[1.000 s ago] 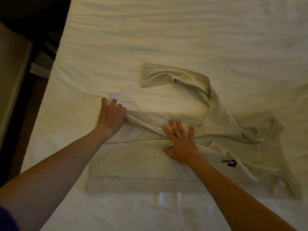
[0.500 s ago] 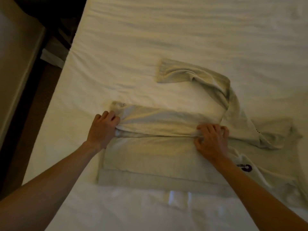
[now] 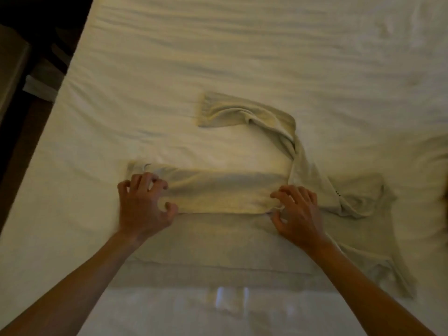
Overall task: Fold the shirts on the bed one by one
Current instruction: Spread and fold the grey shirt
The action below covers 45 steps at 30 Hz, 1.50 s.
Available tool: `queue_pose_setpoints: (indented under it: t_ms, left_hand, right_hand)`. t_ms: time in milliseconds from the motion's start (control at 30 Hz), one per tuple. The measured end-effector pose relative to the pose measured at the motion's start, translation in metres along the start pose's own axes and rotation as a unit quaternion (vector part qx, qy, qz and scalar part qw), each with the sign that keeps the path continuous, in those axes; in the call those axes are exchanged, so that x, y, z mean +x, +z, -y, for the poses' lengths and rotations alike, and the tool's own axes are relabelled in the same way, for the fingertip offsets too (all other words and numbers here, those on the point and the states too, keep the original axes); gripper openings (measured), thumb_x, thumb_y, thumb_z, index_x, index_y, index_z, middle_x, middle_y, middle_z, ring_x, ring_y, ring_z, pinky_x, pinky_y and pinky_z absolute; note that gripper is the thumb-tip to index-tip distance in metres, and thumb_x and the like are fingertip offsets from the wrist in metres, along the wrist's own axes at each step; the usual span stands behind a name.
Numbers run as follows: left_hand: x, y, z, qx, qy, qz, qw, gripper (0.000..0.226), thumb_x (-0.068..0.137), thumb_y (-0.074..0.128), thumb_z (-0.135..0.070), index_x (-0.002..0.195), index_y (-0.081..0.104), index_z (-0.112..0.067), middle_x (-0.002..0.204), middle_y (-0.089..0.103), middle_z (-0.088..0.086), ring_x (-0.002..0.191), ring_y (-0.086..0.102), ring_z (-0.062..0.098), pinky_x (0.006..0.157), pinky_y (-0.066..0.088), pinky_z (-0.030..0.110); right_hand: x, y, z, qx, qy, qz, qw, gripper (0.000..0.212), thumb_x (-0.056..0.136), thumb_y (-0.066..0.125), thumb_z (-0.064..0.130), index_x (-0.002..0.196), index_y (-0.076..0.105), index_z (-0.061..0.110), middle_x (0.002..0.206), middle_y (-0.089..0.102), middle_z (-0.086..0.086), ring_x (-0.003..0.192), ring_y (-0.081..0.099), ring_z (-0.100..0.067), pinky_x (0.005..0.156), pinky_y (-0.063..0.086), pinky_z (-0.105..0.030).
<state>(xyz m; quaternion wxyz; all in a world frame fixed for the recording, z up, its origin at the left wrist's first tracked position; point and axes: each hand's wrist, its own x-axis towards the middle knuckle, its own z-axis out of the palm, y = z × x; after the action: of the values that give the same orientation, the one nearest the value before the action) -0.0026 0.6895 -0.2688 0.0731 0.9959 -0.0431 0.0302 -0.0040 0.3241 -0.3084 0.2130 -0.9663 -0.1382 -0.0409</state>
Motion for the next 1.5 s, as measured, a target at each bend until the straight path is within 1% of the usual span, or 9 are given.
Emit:
queue_pose_setpoints:
  t_ms: [133,300,567,767,967,1067,1233,1333,1500]
  left_hand:
    - [0.028,0.025,-0.123,-0.227,0.052,0.014,0.972,0.009,0.074,0.062,-0.021,0.076,0.068,-0.014,0.08,0.064,0.004,0.08,0.062,0.03,0.069,0.05,0.04]
    - [0.09,0.048,-0.224,-0.436,-0.192,0.122,0.871,0.013,0.083,0.069,-0.019,0.092,0.072,-0.01,0.086,0.07,0.002,0.083,0.065,0.02,0.076,0.052,0.032]
    - [0.16,0.07,-0.284,-0.49,-0.345,0.292,0.745,0.053,0.071,0.079,-0.057,0.097,0.071,-0.011,0.095,0.071,0.004,0.089,0.067,0.024,0.068,0.052,0.032]
    - [0.2,0.06,-0.304,-0.612,-0.408,0.31,0.602,0.036,0.081,0.08,-0.033,0.104,0.063,-0.011,0.091,0.066,0.007,0.08,0.066,0.021,0.064,0.055,0.032]
    - [0.183,0.0,-0.285,-0.803,-0.279,0.173,0.498,0.016,0.088,0.062,-0.012,0.08,0.072,-0.023,0.074,0.058,-0.006,0.073,0.058,0.012,0.067,0.048,0.028]
    - [0.136,-0.018,-0.236,-0.871,-0.212,0.146,0.419,0.006,0.087,0.064,-0.024,0.089,0.07,-0.024,0.073,0.058,-0.007,0.076,0.058,0.012,0.082,0.047,0.032]
    - [0.06,-0.02,-0.148,-0.869,-0.274,0.075,0.406,0.037,0.066,0.076,-0.058,0.082,0.071,-0.026,0.066,0.057,-0.011,0.072,0.057,0.008,0.089,0.053,0.034]
    - [0.041,-0.016,-0.093,-0.85,-0.309,0.03,0.426,0.023,0.076,0.074,-0.049,0.081,0.069,-0.027,0.078,0.066,-0.01,0.086,0.063,0.01,0.086,0.058,0.033]
    - [0.026,-0.016,-0.031,-0.797,-0.337,0.037,0.5,0.043,0.107,0.034,-0.026,0.095,0.074,-0.035,0.115,0.07,-0.007,0.111,0.065,0.013,0.089,0.055,0.032]
  right_hand:
    - [0.007,-0.02,-0.036,0.037,0.15,-0.115,0.981,0.035,0.074,0.058,0.013,0.109,0.065,0.011,0.112,0.058,-0.01,0.104,0.052,-0.029,0.088,0.043,-0.044]
    - [-0.015,-0.026,-0.083,0.123,0.288,-0.084,0.946,0.045,0.083,0.067,0.019,0.125,0.055,0.008,0.124,0.053,-0.009,0.114,0.05,-0.028,0.097,0.044,-0.052]
    - [-0.044,-0.005,-0.097,0.059,0.232,-0.049,0.97,0.075,0.08,0.056,0.063,0.132,0.055,0.01,0.145,0.047,-0.011,0.136,0.04,-0.029,0.115,0.022,-0.055]
    - [-0.05,0.001,-0.112,0.137,0.246,-0.041,0.959,0.074,0.076,0.069,0.059,0.135,0.05,0.019,0.152,0.039,-0.002,0.143,0.03,-0.019,0.121,0.007,-0.045]
    - [-0.055,-0.005,-0.12,0.225,0.257,-0.043,0.939,0.077,0.074,0.078,0.053,0.138,0.036,0.04,0.15,0.036,0.012,0.134,0.021,0.008,0.119,0.018,-0.052]
    - [-0.054,-0.012,-0.118,0.254,0.27,-0.033,0.928,0.069,0.072,0.08,0.044,0.131,0.044,0.034,0.146,0.041,0.009,0.131,0.027,0.001,0.112,0.027,-0.059]
    - [-0.053,-0.018,-0.114,0.224,0.238,-0.009,0.945,0.017,0.076,0.069,0.014,0.086,0.058,0.005,0.153,0.04,-0.007,0.146,0.028,-0.024,0.121,0.003,-0.042]
    - [-0.051,-0.02,-0.114,0.192,0.226,0.008,0.955,0.025,0.073,0.072,-0.006,0.075,0.054,0.011,0.155,0.037,-0.01,0.147,0.028,-0.03,0.118,0.005,-0.043]
    - [-0.045,-0.032,-0.102,0.141,0.222,0.041,0.964,0.02,0.069,0.07,0.026,0.072,0.055,0.013,0.153,0.04,-0.015,0.141,0.037,-0.032,0.116,0.014,-0.049]
